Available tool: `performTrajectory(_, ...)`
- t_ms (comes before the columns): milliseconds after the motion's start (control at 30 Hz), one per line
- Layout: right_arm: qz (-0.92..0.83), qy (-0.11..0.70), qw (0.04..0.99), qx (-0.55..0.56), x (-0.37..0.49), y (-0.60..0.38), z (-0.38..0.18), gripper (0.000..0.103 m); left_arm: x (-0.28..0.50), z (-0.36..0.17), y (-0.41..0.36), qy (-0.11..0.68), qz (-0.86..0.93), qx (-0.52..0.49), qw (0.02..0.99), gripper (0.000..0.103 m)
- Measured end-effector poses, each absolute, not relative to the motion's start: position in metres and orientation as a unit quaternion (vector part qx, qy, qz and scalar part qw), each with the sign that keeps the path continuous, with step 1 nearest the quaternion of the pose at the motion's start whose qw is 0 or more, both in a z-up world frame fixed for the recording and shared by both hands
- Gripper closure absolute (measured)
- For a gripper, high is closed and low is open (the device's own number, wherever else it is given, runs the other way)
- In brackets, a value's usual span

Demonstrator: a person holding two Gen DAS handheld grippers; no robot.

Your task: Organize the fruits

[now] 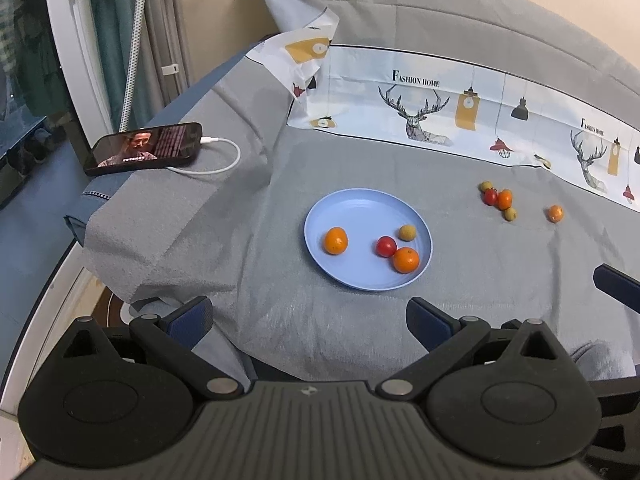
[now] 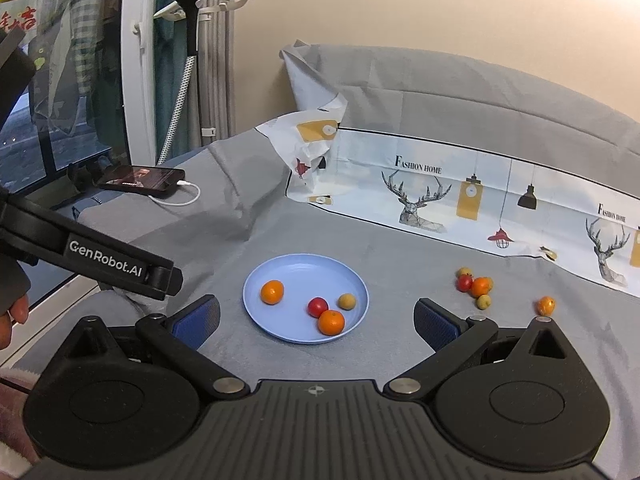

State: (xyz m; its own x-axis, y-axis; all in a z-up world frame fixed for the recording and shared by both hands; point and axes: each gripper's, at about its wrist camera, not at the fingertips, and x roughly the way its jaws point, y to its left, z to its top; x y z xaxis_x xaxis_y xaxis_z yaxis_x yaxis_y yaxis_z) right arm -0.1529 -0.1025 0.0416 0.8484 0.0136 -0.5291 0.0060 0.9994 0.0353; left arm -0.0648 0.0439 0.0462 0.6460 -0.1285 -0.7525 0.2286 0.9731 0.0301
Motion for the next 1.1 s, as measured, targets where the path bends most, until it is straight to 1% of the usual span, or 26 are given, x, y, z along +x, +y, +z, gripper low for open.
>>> performTrajectory(1100,0.001,0.306,0.952,0.024,-0.137,-0.104,0.027,0.001,-0.048,0.029,0.044,0.437,-0.100,0.061,0.892,0.000)
